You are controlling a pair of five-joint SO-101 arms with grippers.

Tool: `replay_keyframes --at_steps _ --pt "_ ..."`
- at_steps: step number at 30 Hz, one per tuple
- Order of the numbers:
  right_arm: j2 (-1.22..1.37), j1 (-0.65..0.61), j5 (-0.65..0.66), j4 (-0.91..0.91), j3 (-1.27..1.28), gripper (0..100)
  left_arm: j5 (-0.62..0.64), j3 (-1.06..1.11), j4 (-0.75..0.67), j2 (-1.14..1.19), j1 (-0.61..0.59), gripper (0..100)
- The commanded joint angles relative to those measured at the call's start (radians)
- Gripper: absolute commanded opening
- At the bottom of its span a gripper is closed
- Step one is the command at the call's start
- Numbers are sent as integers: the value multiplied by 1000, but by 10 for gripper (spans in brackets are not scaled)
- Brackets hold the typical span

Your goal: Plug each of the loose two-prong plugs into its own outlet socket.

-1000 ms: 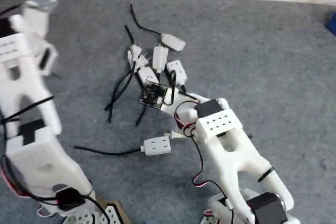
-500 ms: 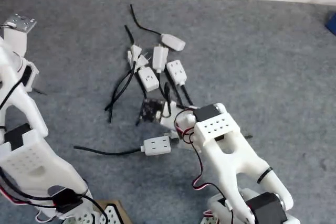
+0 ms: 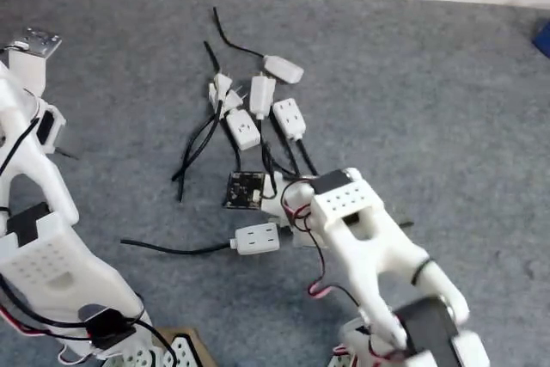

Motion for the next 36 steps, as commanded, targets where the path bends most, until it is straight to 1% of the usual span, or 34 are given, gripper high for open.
replay_keyframes --at_steps 1,5,10,11,14,16,20,22,25,27,30,31,33,36 --pt "16 -25 6 -27 -44 146 -11 -4 -6 -10 -8 270" --pt "7 -38 6 -36 -36 145 -11 -4 -6 -10 -15 269" --pt "50 -33 6 -107 -35 140 -11 -2 -5 -10 -15 268" --pt "67 -33 6 -107 -35 122 -11 -2 -5 -12 -15 268" --pt "108 -27 6 -107 -35 0 -11 -4 -5 -18 -19 268" --pt "122 -2 6 -107 -36 24 -11 -4 -5 -18 -19 268" --pt "110 61 2 -105 -41 5 -11 -4 -5 -15 -18 267" --pt "101 84 -60 -105 -42 6 -11 -4 -5 -13 -12 267" --pt "77 97 -204 -105 -44 6 -6 -5 -3 -21 16 268" --pt "31 91 -299 -107 -44 6 0 -24 32 -31 48 270" --pt "-102 71 -460 -99 -47 6 61 -82 97 -93 113 271" --pt "-162 67 -516 -77 -54 6 87 -105 114 -127 136 271" --pt "-289 59 -586 15 -93 6 143 -139 140 -208 182 271" --pt "-447 51 -635 205 -191 6 221 -131 176 -361 269 302"
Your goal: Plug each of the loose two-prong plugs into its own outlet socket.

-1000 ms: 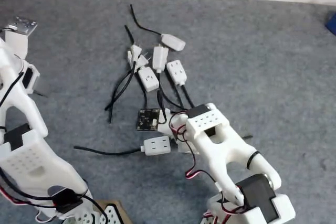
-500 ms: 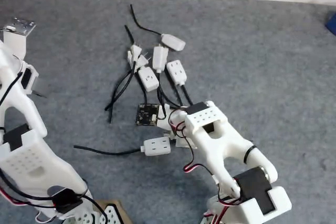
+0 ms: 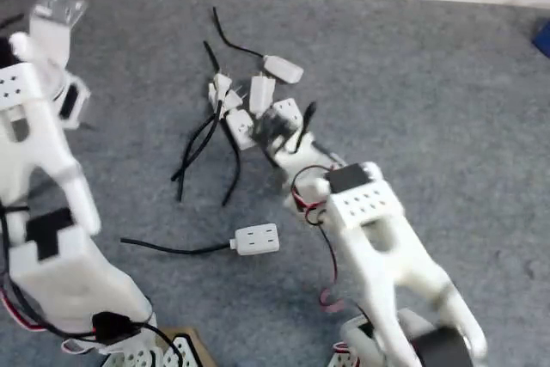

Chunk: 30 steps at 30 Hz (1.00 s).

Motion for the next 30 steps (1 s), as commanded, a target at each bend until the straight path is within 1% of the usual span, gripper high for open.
replay_keyframes --at_steps 1,3,6,8,11,13,16,19,21,23,25,28,30 --pt "-228 -12 -68 205 -137 6 94 -16 55 -229 125 316" --pt "-294 -28 -84 280 -166 6 140 44 64 -346 197 333" --pt "-351 -73 -115 302 -113 6 173 183 64 -535 309 346" --pt "-374 -122 -138 254 -33 6 175 318 61 -664 377 362" --pt "-400 -183 -195 124 99 6 175 553 60 -849 443 386" --pt "-412 -214 -227 45 159 6 175 720 31 -975 456 405" --pt "-417 -248 -262 -4 177 6 175 995 -120 -1181 456 430" --pt "-420 -249 -304 -36 179 6 180 1262 -272 -1395 460 441" --pt "-420 -252 -327 -62 186 6 212 1405 -371 -1531 461 447" --pt "-420 -262 -341 -87 186 6 226 1500 -445 -1639 461 447" --pt "-418 -303 -341 -97 191 6 227 1563 -486 -1710 461 446" --pt "-410 -378 -338 -119 222 6 227 1596 -519 -1728 461 446" --pt "-409 -404 -333 -137 246 6 245 1603 -539 -1712 463 446"
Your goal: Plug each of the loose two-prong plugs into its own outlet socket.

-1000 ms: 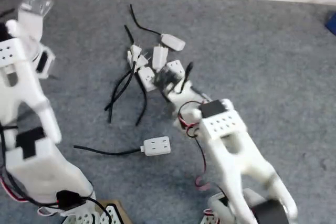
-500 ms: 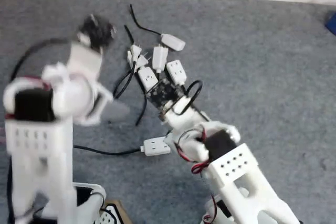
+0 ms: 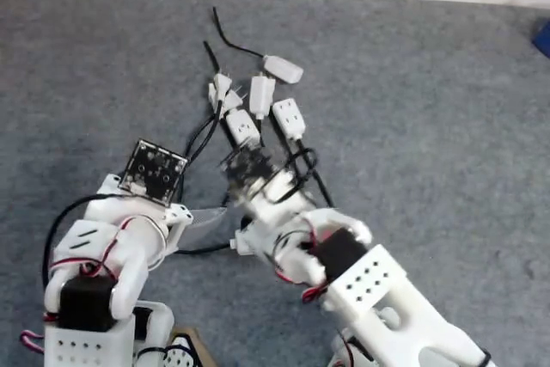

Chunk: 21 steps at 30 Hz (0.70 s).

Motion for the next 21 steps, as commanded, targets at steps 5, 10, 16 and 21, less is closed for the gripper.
replay_keyframes --at_steps 5,10,16,21 --pt "-16 -48 -2 -39 25 6 49 10 -75 53 25 446" --pt "-25 -48 -3 -33 16 6 46 47 -80 82 67 444" --pt "-27 -35 2 44 -36 6 44 150 -161 88 64 444" --pt "-25 -16 63 162 -166 6 44 151 -169 88 64 444"
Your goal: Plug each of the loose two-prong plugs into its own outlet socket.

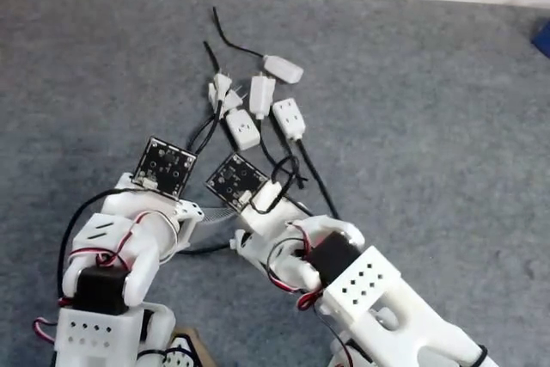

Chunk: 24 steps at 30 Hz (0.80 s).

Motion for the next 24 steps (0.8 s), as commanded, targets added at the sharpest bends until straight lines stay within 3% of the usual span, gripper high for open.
replay_keyframes --at_steps 1,8,24 --pt "-24 15 35 76 -166 6 -2 -1 -18 12 12 444" --pt "-18 15 75 117 -289 6 -2 1 -25 12 10 444" --pt "-18 13 75 128 -177 6 -2 33 -29 13 10 443"
